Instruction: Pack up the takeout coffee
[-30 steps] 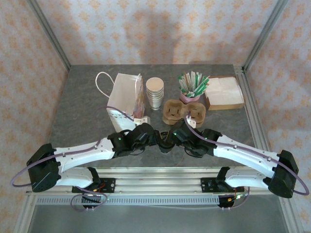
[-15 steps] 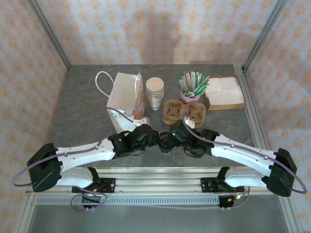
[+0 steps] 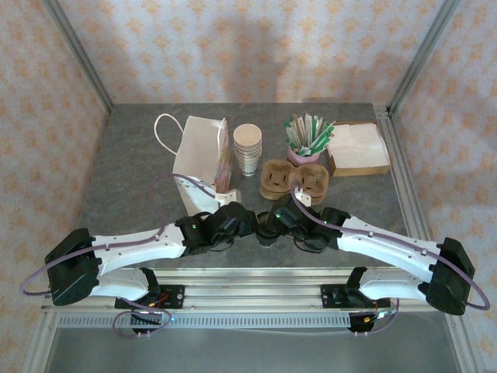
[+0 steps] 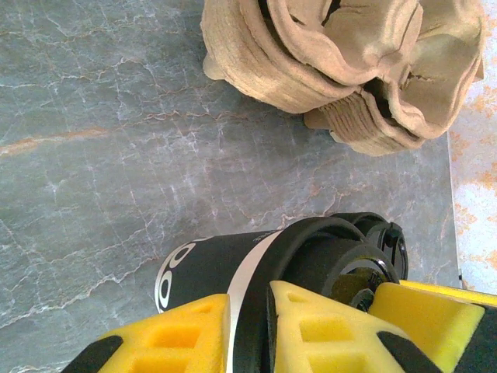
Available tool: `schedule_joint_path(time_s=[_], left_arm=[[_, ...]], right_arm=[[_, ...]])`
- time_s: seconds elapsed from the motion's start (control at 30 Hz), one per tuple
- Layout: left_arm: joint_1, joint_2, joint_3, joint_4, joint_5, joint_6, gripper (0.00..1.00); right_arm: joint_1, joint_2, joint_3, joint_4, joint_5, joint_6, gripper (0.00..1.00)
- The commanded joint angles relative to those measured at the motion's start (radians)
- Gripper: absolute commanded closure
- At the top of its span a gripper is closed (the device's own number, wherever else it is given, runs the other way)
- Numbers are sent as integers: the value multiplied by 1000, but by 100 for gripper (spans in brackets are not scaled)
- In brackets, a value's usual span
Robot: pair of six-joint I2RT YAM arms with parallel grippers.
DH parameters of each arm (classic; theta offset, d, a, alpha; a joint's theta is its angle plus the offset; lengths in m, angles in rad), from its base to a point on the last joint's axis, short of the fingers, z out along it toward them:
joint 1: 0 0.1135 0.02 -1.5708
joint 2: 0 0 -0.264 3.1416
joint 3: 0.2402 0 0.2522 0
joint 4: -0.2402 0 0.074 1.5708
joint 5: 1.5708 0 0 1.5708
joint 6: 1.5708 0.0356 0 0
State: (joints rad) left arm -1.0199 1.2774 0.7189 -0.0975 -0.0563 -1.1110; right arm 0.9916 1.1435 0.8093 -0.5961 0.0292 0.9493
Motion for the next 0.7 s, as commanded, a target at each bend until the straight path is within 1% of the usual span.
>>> schedule_joint_path(time_s=[0.0,0.4,0.67], left_arm=[[-33,51,-41,-81,17,-25,80],[-91,74,-68,-158,-31,-33,79],[-100,60,-139,-145,-31,-54,79]], right_arm=[[-5,25,-46,-62,11,-14,41],[-4,28,-95,-61,11,-4,41],[-4,29,-126,-51,8,3,41]])
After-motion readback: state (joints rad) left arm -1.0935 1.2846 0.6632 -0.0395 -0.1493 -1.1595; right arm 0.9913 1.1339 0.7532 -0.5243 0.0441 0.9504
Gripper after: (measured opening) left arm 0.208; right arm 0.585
